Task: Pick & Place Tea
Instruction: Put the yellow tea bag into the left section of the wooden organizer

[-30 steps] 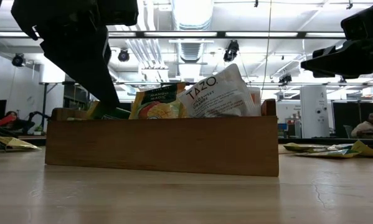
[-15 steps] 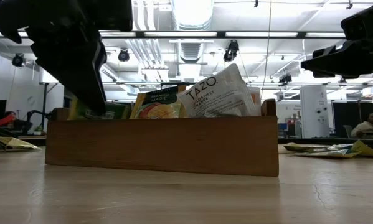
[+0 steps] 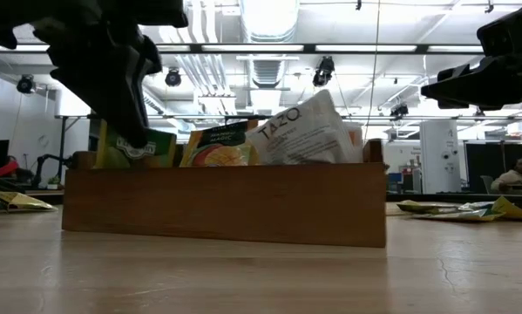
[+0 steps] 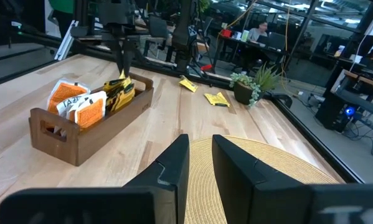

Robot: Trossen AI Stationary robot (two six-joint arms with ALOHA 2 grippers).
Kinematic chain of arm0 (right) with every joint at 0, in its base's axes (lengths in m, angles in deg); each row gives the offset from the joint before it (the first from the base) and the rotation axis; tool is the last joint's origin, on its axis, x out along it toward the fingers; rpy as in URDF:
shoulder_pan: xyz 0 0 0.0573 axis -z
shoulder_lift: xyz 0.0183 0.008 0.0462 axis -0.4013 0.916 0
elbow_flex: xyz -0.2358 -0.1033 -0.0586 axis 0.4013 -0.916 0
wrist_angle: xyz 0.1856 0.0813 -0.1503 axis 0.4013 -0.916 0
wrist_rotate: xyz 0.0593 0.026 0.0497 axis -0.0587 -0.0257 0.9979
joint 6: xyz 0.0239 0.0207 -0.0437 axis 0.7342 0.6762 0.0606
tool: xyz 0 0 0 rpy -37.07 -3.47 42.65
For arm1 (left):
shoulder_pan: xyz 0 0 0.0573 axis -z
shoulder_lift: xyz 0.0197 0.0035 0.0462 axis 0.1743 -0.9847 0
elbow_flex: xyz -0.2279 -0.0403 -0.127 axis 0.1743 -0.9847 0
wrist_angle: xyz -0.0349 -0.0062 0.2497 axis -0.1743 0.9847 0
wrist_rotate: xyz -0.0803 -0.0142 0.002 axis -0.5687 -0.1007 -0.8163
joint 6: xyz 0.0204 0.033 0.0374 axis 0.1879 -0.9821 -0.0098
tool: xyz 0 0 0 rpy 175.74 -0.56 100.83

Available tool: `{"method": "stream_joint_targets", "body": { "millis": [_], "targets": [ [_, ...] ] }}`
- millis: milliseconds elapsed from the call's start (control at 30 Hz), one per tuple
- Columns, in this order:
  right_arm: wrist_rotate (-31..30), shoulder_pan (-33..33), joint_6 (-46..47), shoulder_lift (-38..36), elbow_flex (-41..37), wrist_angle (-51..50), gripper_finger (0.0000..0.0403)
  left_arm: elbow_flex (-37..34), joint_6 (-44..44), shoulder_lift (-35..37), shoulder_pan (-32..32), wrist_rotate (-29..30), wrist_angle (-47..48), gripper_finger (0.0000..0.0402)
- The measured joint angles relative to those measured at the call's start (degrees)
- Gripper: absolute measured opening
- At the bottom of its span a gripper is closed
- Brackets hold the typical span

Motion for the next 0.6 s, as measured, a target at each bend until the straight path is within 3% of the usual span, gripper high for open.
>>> {"method": "stream_joint_targets", "body": {
  "millis": [200, 600],
  "targets": [
    [0.00, 0.00, 0.00, 0.00, 0.02, 0.00, 0.0068, -0.21, -7.70, 0.00, -1.49, 0.04, 0.43, 0.0002],
    [0.00, 0.00, 0.00, 0.00, 0.00, 0.00, 0.0068, -0.18, -19.66, 0.00, -4.59, -5.41, -2.35, 0.0001]
  ]
}}
